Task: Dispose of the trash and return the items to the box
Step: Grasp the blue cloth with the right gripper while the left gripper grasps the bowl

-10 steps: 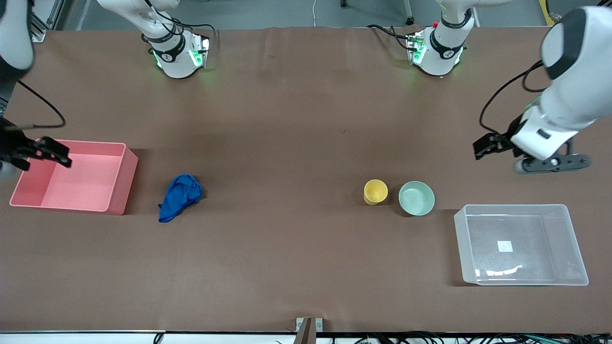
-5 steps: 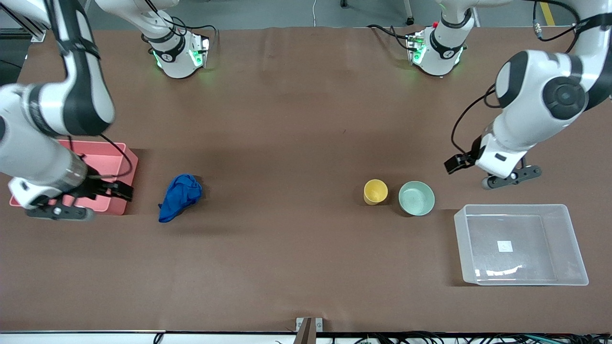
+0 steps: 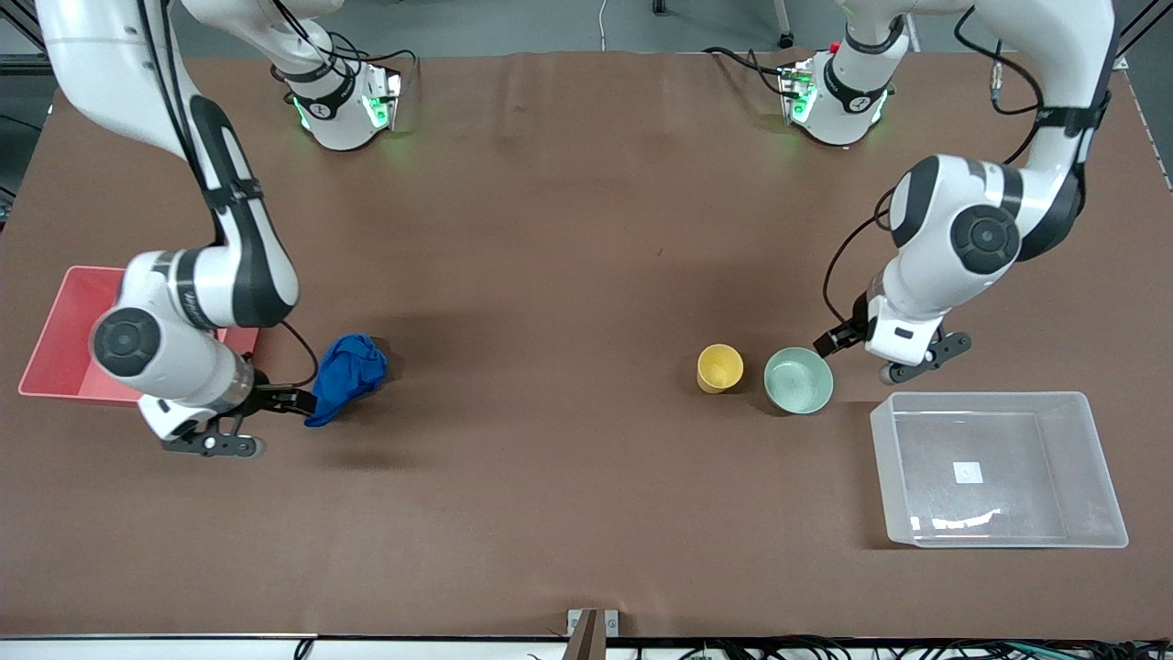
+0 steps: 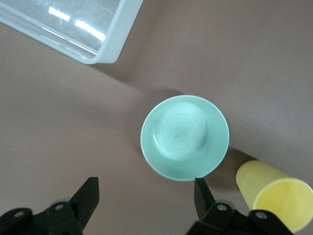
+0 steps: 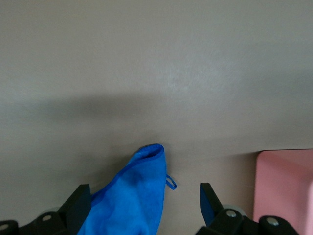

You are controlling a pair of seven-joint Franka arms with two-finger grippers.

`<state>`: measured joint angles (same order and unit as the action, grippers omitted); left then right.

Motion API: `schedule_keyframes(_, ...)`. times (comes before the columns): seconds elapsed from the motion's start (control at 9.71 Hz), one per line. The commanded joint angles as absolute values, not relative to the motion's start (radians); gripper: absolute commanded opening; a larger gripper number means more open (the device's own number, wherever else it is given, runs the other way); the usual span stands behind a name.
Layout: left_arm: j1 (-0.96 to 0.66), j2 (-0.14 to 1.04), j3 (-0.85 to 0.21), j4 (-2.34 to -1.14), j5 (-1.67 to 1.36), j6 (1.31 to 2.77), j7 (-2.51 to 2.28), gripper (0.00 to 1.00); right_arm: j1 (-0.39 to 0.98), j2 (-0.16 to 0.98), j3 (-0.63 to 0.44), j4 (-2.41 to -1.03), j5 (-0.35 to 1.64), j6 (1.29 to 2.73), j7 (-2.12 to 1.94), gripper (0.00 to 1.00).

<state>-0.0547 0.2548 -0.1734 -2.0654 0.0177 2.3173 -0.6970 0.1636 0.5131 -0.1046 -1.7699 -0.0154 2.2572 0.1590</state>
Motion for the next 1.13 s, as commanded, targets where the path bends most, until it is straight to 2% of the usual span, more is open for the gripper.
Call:
schedule_keyframes(0.0,-0.049,0.325,-0.172,-2.112,0.023,2.434,-0.729,0.82,0.170,0.537,-0.107,-1.812,0.018,2.283,0.201,0.98)
schedule_keyframes(0.21,-0.060,0.373,-0.170,-2.112,0.032,2.483,-0.788,0.74,0.176,0.564,-0.106,-1.824,0.092,2.284,0.206,0.98)
schedule_keyframes(0.41,-0.052,0.411,-0.170,-2.111,0.084,2.506,-0.796,0.71,0.176,0.590,-0.106,-1.824,0.133,2.284,0.206,0.96)
schedule_keyframes(0.51,-0.049,0.420,-0.170,-2.111,0.097,2.517,-0.796,0.69,0.176,0.592,-0.106,-1.830,0.141,2.283,0.206,0.82)
schedule_keyframes(0.72,-0.048,0.442,-0.169,-2.108,0.097,2.526,-0.796,0.63,0.179,0.594,-0.104,-1.845,0.141,2.277,0.204,0.19)
schedule_keyframes(0.82,-0.046,0.451,-0.169,-2.109,0.097,2.548,-0.796,0.58,0.187,0.594,-0.106,-1.844,0.141,2.275,0.204,0.08)
schedule_keyframes(1.03,-0.046,0.468,-0.166,-2.103,0.097,2.559,-0.798,0.46,0.184,0.592,-0.106,-1.836,0.141,2.272,0.204,0.04)
